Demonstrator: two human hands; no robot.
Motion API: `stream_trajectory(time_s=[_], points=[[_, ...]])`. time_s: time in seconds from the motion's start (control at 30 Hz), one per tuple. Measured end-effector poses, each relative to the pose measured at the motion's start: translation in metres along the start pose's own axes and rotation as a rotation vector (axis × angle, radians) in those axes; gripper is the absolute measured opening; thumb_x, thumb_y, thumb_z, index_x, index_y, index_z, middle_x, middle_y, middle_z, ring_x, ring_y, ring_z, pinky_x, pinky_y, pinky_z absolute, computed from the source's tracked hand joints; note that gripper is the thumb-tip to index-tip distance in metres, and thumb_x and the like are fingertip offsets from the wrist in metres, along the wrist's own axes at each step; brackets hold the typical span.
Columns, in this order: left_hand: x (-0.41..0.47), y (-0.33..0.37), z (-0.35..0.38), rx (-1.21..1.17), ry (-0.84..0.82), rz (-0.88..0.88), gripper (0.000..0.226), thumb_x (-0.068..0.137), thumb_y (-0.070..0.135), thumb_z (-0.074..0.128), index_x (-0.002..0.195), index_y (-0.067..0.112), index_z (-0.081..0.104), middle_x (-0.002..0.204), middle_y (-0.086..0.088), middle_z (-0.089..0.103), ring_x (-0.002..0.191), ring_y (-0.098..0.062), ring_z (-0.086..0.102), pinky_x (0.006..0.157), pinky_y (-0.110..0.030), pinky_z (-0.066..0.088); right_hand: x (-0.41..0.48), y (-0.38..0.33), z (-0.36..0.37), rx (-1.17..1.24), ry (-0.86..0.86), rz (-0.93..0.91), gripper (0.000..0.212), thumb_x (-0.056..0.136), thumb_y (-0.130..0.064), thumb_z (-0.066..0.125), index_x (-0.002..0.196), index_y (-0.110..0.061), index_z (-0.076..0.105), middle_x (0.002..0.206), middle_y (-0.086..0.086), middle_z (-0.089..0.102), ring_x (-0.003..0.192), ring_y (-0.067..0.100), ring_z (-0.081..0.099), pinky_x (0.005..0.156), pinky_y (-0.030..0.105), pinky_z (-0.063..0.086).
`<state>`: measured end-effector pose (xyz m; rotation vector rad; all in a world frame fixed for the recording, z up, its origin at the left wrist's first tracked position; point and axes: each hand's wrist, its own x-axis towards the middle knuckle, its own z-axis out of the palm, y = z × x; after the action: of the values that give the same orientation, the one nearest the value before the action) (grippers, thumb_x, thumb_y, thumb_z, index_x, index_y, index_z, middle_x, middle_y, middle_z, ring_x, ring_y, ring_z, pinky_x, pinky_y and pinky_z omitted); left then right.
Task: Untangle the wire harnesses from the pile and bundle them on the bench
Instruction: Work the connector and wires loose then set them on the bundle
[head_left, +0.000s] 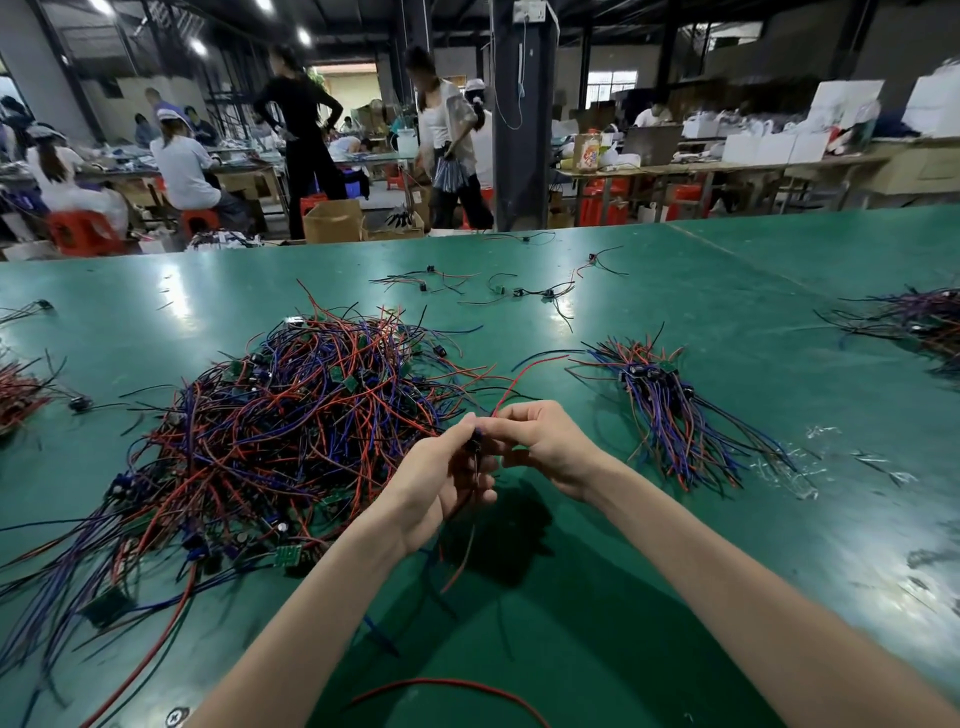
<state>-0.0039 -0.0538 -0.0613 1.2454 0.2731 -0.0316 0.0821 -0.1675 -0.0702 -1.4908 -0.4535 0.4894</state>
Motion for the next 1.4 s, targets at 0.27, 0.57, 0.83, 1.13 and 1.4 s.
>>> stream_trajectory(time_s=[0.27, 0.57, 0.83, 1.13, 1.4], points=[[0.000, -0.006, 0.004, 0.107, 0.008, 0.053, 0.027, 0.099, 0.016, 0.046, 0.090, -0.004, 0.061, 0.056, -0.005, 0.052, 0.045, -0.012, 0.052, 0.044, -0.023, 0.049, 0.004, -0.006, -0.012, 0.095, 0.138, 0.028, 0.019, 0.087, -0.008, 0.064, 0.069, -0.005, 0.066, 0.053, -0.001, 0.057, 0.047, 0.008, 0.046, 0.046, 0.019, 0.045], [0.001, -0.009, 0.003, 0.118, -0.018, 0.039, 0.030, 0.100, 0.013, 0.044, 0.085, -0.005, 0.061, 0.065, -0.009, 0.055, 0.053, -0.014, 0.060, 0.051, -0.024, 0.053, 0.021, -0.005, -0.043, 0.148, 0.347, -0.025, 0.013, 0.085, -0.003, 0.066, 0.071, -0.005, 0.065, 0.056, -0.001, 0.060, 0.042, 0.005, 0.047, 0.045, 0.019, 0.046], [0.007, -0.013, -0.004, 0.190, -0.012, 0.062, 0.017, 0.100, 0.009, 0.045, 0.108, 0.005, 0.060, 0.057, -0.006, 0.058, 0.052, -0.018, 0.061, 0.047, -0.023, 0.048, 0.032, 0.003, -0.053, 0.189, 0.433, -0.036, 0.015, 0.087, -0.003, 0.063, 0.072, -0.006, 0.061, 0.064, 0.007, 0.061, 0.041, 0.005, 0.051, 0.043, 0.020, 0.048], [0.005, -0.010, -0.007, 0.217, 0.034, 0.009, 0.011, 0.095, -0.001, 0.043, 0.090, 0.002, 0.052, 0.085, -0.015, 0.066, 0.055, -0.020, 0.064, 0.045, -0.026, 0.049, 0.041, 0.012, -0.036, 0.127, 0.325, -0.049, 0.017, 0.090, 0.001, 0.057, 0.075, 0.000, 0.063, 0.058, 0.004, 0.065, 0.044, 0.006, 0.057, 0.048, 0.020, 0.052], [0.012, -0.016, -0.006, 0.207, 0.112, 0.022, 0.021, 0.094, 0.012, 0.056, 0.076, 0.010, 0.045, 0.072, -0.009, 0.061, 0.047, -0.013, 0.045, 0.039, -0.020, 0.033, 0.053, 0.027, -0.028, 0.152, 0.271, -0.057, 0.016, 0.091, 0.000, 0.056, 0.077, -0.001, 0.065, 0.060, 0.003, 0.067, 0.048, 0.007, 0.058, 0.050, 0.019, 0.051]])
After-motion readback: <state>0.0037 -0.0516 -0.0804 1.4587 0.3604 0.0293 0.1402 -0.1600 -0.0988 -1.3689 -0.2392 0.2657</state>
